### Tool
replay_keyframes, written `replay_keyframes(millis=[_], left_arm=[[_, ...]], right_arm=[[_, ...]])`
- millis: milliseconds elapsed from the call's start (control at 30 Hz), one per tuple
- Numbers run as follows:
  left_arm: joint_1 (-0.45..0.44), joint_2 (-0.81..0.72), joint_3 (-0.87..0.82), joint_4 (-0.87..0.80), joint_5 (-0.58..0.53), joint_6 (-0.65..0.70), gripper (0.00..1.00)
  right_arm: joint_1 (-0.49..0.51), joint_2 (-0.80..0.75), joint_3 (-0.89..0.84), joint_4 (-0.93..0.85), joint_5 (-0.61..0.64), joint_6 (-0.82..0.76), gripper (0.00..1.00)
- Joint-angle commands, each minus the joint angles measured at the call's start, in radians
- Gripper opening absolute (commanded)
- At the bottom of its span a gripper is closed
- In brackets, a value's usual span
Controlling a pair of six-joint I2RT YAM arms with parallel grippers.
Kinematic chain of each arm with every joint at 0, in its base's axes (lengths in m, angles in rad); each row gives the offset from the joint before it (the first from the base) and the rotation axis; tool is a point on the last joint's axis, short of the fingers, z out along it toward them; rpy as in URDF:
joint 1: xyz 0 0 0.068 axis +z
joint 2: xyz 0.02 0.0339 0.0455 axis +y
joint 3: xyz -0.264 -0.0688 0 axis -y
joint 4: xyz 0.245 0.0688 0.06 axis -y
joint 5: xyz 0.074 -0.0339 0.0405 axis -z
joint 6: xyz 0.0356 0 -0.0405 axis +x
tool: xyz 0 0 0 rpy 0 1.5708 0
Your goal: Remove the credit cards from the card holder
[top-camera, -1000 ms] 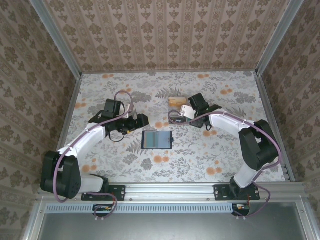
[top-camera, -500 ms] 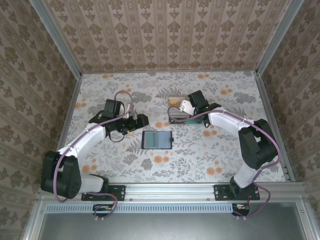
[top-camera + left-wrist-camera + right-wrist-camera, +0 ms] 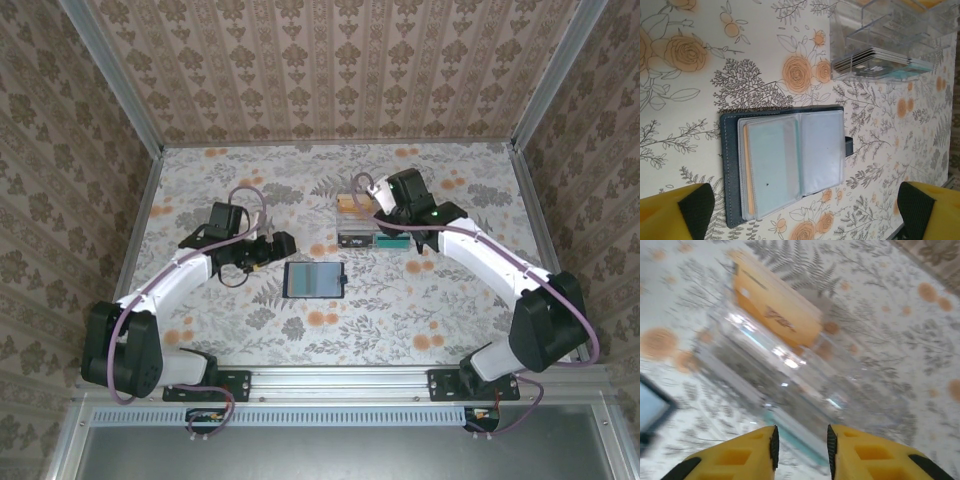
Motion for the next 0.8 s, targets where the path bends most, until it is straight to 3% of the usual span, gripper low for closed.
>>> replay_keyframes(millis=[0,133,233,333,433,633,767], left_arm=[[-0.016,0.010,-0.038,0.026,-0.007,-0.041,0.81],[-0.043,0.007,-0.071,0.058,-0.029,-0.090,0.65],[-0.060,0.018,-0.085,0.069,-0.039,-0.107,0.49],[-0.071,0.042,-0.095,0.086,-0.034,-0.124,0.40],[-0.086,0.067,-0.095,0.094,-0.036,-0.131,0.29],[-0.101,0.107,-0.093,0.093,-0.039,-0.126,0.29],[-0.100,0.129,-0.080,0.079,-0.035,-0.109,0.37]], right_arm=[[0.047,-0.033,-0.028,-0.012,-0.168,0.261,0.32],[0.101,-0.048,-0.087,0.063,-0.223,0.459,0.25],[0.140,-0.004,-0.076,0.022,-0.221,0.582,0.22],[0.163,0.075,-0.045,-0.045,-0.243,0.665,0.15],[0.202,0.131,-0.050,-0.026,-0.258,0.716,0.14],[0.255,0.262,-0.011,-0.037,-0.256,0.781,0.12],[0.258,0.322,0.017,-0.051,-0.242,0.795,0.12]])
